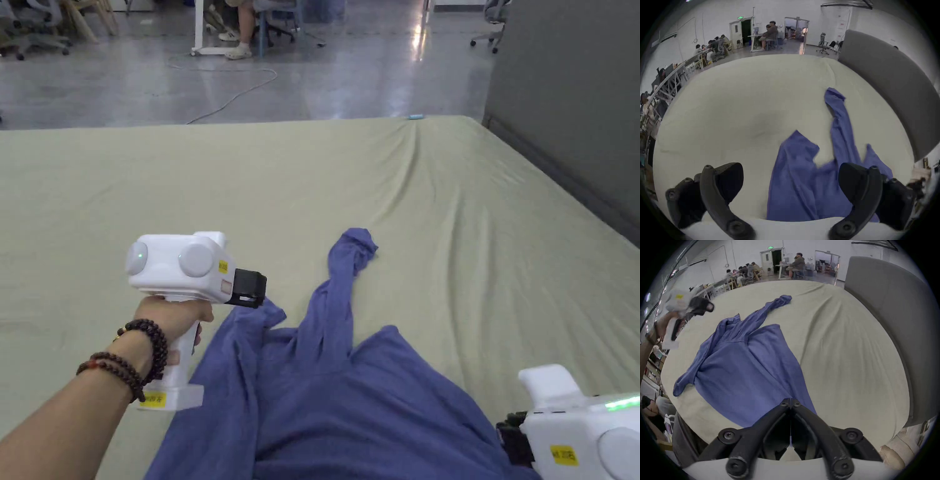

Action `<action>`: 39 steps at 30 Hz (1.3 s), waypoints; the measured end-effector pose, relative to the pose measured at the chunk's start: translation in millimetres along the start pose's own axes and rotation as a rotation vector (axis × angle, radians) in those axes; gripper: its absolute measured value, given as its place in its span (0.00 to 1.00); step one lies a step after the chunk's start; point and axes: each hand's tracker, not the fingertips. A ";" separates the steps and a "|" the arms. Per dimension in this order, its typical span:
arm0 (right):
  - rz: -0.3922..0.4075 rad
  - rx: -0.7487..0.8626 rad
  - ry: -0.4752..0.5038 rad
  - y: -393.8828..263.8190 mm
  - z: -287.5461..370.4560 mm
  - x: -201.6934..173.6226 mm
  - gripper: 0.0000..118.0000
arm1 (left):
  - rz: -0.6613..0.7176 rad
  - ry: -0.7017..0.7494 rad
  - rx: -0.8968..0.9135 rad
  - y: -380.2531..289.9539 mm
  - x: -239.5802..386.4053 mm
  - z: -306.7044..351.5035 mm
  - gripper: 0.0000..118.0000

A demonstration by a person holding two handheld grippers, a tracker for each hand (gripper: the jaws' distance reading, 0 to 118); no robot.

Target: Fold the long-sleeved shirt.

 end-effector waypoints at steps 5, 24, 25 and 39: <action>0.005 -0.004 0.013 6.5 -12.7 -6.9 0.00 | 0.134 0.044 -0.101 10.6 -5.8 -71.5 0.99; 0.017 0.001 0.028 -4.5 3.8 -18.0 0.00 | 0.055 0.066 0.116 -16.3 -18.3 98.7 0.00; 0.023 0.008 0.026 -4.4 7.3 -17.4 0.00 | 0.022 0.034 0.110 -32.1 -20.3 121.2 0.00; 0.018 0.062 0.032 -17.2 35.1 -20.8 0.00 | -0.021 -0.068 -0.359 -261.0 -32.4 121.3 0.00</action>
